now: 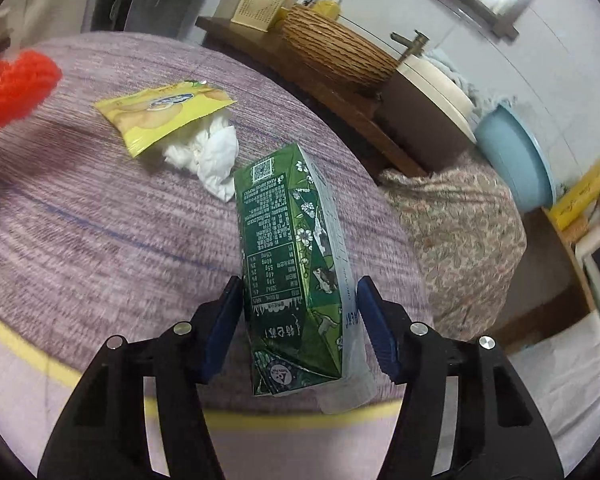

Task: Collect trash
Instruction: 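Grasp the red mesh net with the left tool while the right tool grasps the green carton, then carry the net and carton over the bin and open both tools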

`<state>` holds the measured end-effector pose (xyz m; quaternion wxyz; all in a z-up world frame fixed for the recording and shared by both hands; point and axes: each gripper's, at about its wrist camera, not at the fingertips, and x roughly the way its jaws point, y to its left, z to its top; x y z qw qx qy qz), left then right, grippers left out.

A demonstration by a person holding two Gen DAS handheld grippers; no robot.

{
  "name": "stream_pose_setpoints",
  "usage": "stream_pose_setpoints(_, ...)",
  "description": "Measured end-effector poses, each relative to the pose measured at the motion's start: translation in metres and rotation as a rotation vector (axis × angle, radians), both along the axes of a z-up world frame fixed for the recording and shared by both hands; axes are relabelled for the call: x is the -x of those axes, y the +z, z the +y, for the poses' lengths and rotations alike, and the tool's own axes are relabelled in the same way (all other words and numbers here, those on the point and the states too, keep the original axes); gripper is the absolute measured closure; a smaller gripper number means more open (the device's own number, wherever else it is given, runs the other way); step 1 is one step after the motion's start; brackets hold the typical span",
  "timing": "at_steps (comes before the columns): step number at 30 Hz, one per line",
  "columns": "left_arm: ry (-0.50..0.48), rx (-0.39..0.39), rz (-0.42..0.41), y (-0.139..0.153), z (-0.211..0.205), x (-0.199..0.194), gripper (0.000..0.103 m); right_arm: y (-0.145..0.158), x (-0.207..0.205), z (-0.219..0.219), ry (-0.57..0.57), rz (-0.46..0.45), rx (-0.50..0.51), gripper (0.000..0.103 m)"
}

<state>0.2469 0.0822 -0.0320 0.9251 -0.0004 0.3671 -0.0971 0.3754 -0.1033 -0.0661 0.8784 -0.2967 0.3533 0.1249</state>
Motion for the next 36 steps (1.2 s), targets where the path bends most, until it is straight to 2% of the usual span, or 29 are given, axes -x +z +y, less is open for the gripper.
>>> stream_pose_setpoints(4,-0.041,0.007,-0.011,0.007,-0.025,0.018,0.086,0.014,0.033,-0.033,-0.029,0.035,-0.147,0.044)
stream_pose_setpoints(9,-0.123,0.009,-0.034,0.021,-0.069,0.040,0.086,0.029,0.084,-0.081,-0.059,0.030,-0.290,0.044)
stream_pose_setpoints(16,-0.254,0.029,-0.062,0.037,-0.150,0.060,0.086,0.042,0.150,-0.144,-0.113,-0.031,-0.404,0.044)
stream_pose_setpoints(22,-0.367,0.067,-0.072,0.043,-0.226,0.071,0.086,0.041,0.195,-0.208,-0.216,-0.074,-0.492,0.044)
stream_pose_setpoints(26,-0.442,0.083,-0.072,0.041,-0.278,0.075,0.086,0.027,0.217,-0.255,-0.320,-0.095,-0.519,0.044)
stream_pose_setpoints(31,-0.502,0.102,-0.035,0.028,-0.333,0.073,0.086,-0.010,0.231,-0.303,-0.446,-0.078,-0.518,0.044)
stream_pose_setpoints(36,-0.537,0.102,-0.002,0.013,-0.378,0.065,0.086,-0.065,0.229,-0.341,-0.551,0.009,-0.540,0.044)
